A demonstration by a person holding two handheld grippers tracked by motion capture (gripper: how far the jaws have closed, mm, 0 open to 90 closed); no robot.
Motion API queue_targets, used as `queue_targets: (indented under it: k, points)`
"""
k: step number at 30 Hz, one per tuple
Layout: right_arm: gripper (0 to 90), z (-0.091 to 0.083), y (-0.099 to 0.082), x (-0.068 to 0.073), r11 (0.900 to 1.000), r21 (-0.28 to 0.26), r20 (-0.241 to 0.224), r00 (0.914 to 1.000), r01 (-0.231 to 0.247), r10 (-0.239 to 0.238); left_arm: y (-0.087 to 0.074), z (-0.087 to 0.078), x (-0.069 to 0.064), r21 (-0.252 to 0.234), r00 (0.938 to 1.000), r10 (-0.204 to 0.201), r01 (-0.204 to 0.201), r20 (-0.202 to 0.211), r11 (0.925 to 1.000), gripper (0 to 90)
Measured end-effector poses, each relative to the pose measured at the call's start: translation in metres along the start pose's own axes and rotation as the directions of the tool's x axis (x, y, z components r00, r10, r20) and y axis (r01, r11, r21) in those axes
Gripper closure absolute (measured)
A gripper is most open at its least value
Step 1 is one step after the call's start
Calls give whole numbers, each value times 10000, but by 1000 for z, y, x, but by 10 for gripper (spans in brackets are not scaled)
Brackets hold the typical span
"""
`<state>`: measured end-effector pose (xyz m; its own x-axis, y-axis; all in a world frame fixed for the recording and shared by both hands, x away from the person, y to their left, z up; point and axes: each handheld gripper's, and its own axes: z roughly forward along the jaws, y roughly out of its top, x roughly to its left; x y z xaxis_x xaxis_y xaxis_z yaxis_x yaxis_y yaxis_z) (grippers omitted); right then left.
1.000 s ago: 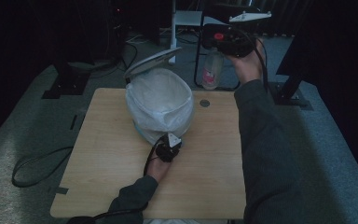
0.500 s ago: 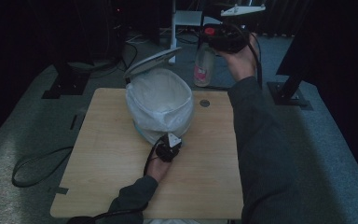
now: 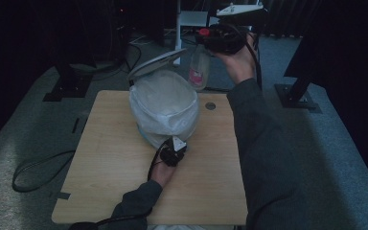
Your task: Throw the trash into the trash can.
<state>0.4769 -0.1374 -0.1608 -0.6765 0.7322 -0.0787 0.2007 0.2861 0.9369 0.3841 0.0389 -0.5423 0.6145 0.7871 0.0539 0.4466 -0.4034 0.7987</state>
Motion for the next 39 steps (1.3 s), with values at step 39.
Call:
queue_targets:
  k: [39]
  points:
    - [623,15,7,48,9974,79,-1400,9877,714,-696,0,0,0,-19,10000,-21,21,6,10000,900]
